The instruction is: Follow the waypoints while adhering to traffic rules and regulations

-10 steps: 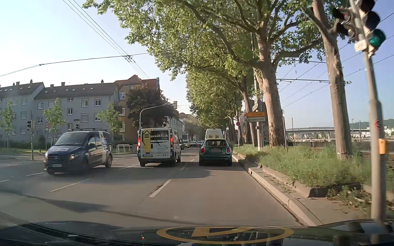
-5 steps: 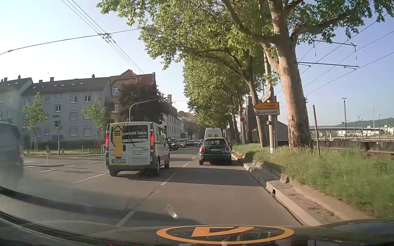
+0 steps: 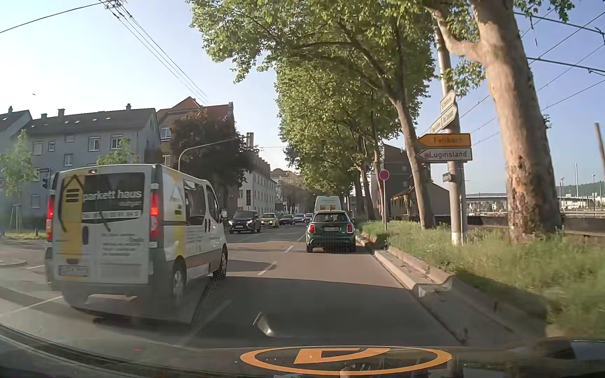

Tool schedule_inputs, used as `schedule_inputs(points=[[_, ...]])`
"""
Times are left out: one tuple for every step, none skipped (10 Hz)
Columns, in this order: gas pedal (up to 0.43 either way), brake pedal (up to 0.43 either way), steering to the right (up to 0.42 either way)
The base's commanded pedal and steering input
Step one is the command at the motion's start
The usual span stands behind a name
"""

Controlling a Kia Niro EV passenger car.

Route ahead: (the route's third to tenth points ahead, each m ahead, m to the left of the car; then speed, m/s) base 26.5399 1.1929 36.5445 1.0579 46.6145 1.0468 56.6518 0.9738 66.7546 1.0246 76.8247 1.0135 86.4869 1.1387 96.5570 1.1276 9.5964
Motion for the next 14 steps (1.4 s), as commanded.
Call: schedule_inputs(points=[[0.177,0.000,-0.003],[0.177,0.000,-0.004],[0.169,0.000,-0.005],[0.169,0.000,-0.005],[0.169,0.000,-0.005],[0.157,0.000,-0.005],[0.157,0.000,-0.005],[0.157,0.000,-0.004],[0.157,0.000,-0.002],[0.157,0.000,-0.001],[0.157,0.000,0.000],[0.157,0.000,0.001],[0.157,0.000,0.001],[0.157,0.000,0.000]])
